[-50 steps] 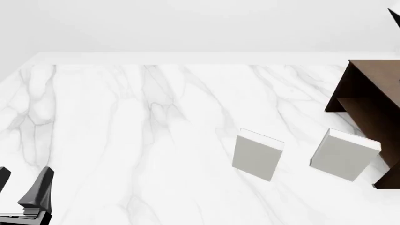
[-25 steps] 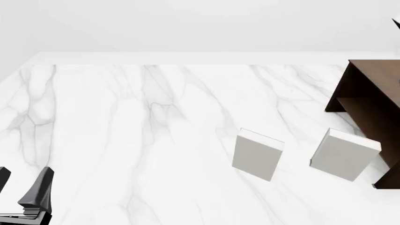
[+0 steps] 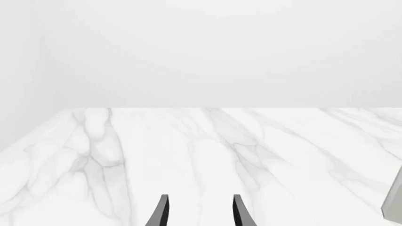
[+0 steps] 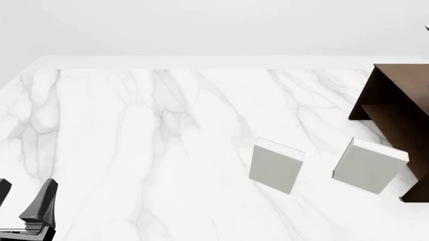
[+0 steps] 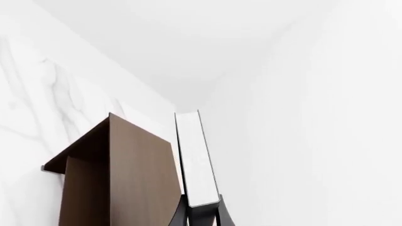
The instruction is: Pick up the book on the left and place it on top of the shelf.
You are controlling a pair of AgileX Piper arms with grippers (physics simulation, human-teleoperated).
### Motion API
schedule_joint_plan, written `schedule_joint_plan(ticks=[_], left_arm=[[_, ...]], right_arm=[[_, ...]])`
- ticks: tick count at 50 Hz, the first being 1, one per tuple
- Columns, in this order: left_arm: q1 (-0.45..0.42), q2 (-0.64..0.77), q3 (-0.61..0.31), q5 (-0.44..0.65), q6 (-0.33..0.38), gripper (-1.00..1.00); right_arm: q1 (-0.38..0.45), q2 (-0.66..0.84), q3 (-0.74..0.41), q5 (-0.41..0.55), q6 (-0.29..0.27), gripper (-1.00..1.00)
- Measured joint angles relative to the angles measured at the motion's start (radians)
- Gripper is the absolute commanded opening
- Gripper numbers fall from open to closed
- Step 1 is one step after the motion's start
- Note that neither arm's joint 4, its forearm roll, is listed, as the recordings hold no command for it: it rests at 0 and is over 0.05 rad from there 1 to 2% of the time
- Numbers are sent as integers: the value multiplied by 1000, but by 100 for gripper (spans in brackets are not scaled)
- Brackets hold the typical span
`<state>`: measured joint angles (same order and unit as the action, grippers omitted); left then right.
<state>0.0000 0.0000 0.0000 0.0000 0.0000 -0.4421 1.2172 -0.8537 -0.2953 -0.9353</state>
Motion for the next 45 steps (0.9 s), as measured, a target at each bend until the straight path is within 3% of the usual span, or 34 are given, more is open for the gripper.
schedule_joint_plan(ticks=[45], left_arm=[[0, 0, 0, 0, 0, 100]], right_arm=[[-51, 182, -40, -107, -13, -100]])
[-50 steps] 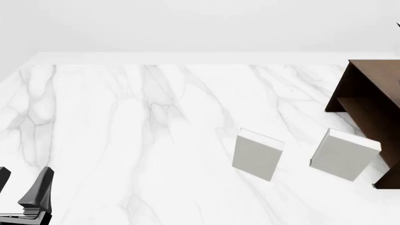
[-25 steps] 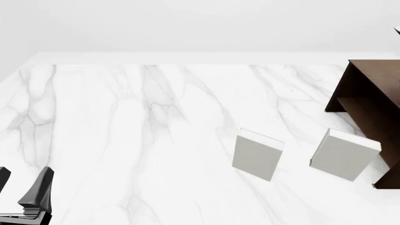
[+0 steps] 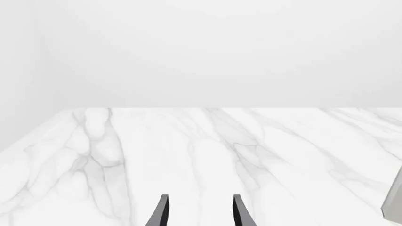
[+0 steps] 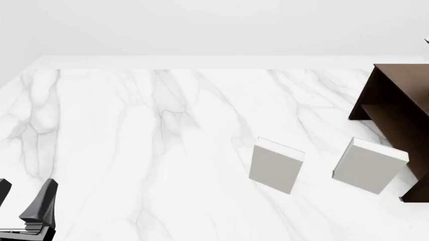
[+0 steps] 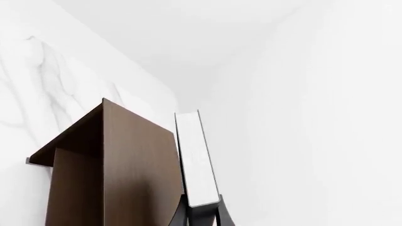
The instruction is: Pick up the book on the left and place it on top of the shelf.
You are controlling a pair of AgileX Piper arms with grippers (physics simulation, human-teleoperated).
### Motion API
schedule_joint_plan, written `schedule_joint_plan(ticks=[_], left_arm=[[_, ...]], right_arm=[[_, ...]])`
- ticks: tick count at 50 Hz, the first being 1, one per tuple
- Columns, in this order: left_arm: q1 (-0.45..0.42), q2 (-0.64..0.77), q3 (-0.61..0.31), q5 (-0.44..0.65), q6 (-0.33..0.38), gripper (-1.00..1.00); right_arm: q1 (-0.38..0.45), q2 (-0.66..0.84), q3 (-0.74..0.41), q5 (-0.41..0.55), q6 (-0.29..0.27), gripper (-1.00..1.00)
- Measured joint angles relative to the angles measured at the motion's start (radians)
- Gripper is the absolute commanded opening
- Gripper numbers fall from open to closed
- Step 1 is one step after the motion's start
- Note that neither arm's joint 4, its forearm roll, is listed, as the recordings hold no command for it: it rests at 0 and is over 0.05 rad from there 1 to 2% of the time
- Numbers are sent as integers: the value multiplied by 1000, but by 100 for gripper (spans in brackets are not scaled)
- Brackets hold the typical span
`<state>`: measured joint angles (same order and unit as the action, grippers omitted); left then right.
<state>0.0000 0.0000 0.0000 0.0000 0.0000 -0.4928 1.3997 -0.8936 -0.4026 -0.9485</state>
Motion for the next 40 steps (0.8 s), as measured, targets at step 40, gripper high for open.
schedule_joint_plan(ticks=[40], left_arm=[[0, 0, 0, 0, 0, 100]], right_arm=[[-36, 74, 35, -64, -4, -100]])
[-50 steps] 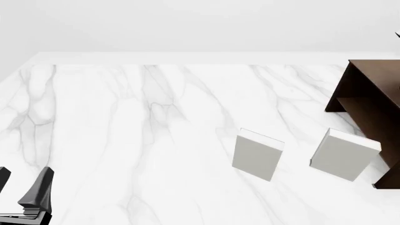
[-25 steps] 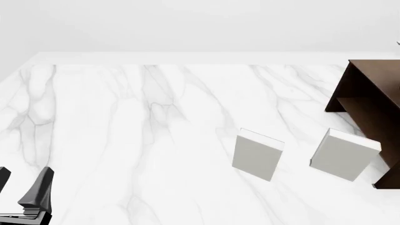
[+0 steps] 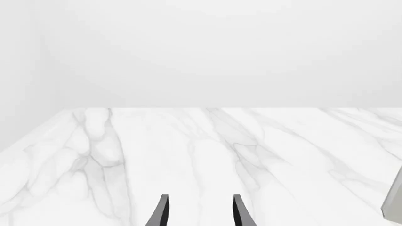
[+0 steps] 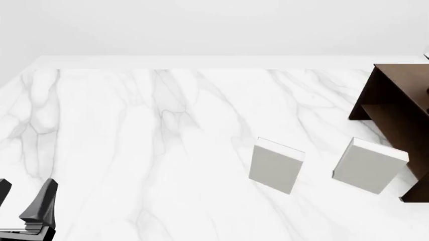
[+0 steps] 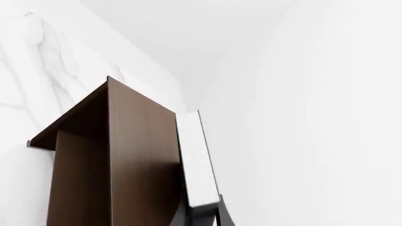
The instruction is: Pick up the book on the left and place it on top of the shelf.
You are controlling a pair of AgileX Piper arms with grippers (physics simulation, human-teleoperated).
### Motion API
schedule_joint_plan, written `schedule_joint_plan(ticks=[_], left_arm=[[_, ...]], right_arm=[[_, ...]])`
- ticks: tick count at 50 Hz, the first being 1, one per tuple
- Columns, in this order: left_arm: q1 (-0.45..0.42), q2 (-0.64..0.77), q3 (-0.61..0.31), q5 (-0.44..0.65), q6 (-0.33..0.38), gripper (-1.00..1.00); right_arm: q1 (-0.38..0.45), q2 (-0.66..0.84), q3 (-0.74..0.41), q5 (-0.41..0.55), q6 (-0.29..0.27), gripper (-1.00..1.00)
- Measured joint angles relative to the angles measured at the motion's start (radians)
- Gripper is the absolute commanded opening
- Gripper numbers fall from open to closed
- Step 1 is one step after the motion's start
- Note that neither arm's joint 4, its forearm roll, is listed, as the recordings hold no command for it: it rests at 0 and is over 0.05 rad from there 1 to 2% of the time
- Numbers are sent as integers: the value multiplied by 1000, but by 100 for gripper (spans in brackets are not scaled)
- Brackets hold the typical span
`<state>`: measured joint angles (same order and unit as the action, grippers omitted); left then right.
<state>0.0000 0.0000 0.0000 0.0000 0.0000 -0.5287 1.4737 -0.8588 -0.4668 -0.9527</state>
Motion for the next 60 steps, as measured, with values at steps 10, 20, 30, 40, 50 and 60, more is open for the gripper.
schedule_joint_plan(ticks=[10, 20, 30, 40, 50, 60], left_arm=[[0, 0, 0, 0, 0, 100], [0, 0, 0, 0, 0, 100], [0, 0, 0, 0, 0, 100], [0, 0, 0, 0, 0, 100], [0, 0, 0, 0, 0, 100], [0, 0, 0, 0, 0, 100]], right_arm=[[1, 3, 10, -19, 1, -100], [1, 11, 25, -16, 25, 100], [3, -1, 38, -5, 48, 100], [12, -45, 72, 13, 79, 100], [23, -119, 125, 33, 113, 100], [31, -198, 170, 53, 140, 100]])
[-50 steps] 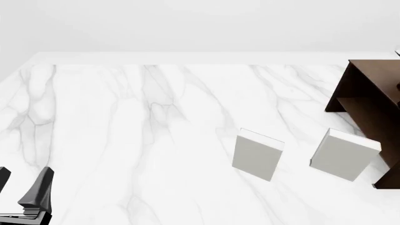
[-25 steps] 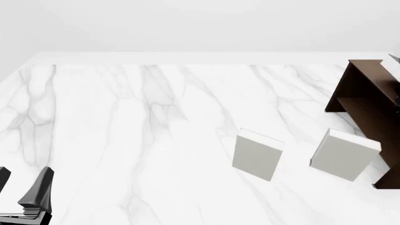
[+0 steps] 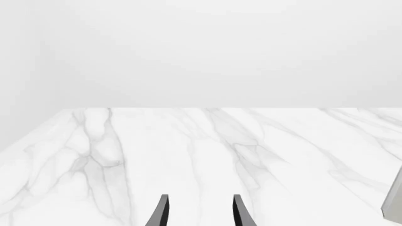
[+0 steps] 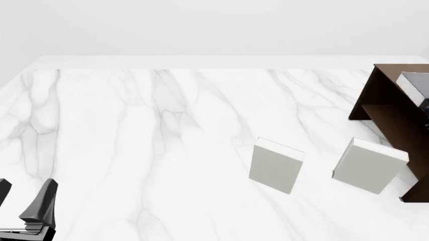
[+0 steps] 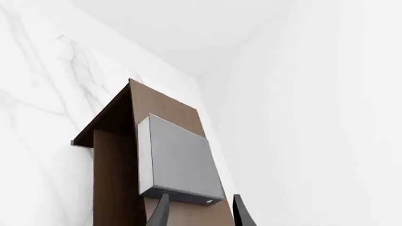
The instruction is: Pick up the book on the left and place it on top of the shelf.
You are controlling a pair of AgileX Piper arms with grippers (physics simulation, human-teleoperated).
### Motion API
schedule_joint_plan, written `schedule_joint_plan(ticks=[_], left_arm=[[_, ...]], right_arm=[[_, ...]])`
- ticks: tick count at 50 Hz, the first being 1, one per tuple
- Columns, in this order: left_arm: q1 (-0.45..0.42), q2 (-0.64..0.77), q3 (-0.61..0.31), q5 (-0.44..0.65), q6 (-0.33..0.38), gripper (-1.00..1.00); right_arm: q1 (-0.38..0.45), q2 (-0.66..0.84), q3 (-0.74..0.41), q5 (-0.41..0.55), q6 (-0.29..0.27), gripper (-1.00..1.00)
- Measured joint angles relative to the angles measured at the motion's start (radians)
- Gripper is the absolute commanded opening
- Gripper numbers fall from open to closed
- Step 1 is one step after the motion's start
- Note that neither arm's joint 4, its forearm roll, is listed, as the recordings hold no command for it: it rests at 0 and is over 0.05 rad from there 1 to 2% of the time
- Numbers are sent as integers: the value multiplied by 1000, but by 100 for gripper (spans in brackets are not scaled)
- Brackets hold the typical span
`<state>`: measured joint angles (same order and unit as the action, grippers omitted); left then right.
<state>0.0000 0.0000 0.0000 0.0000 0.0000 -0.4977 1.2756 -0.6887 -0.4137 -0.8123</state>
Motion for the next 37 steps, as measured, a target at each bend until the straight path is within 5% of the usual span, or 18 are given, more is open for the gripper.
schedule_joint_plan(ticks=[37], left_arm=[[0, 0, 0, 0, 0, 100]], right_arm=[[64, -286, 27, 140, 114, 100]])
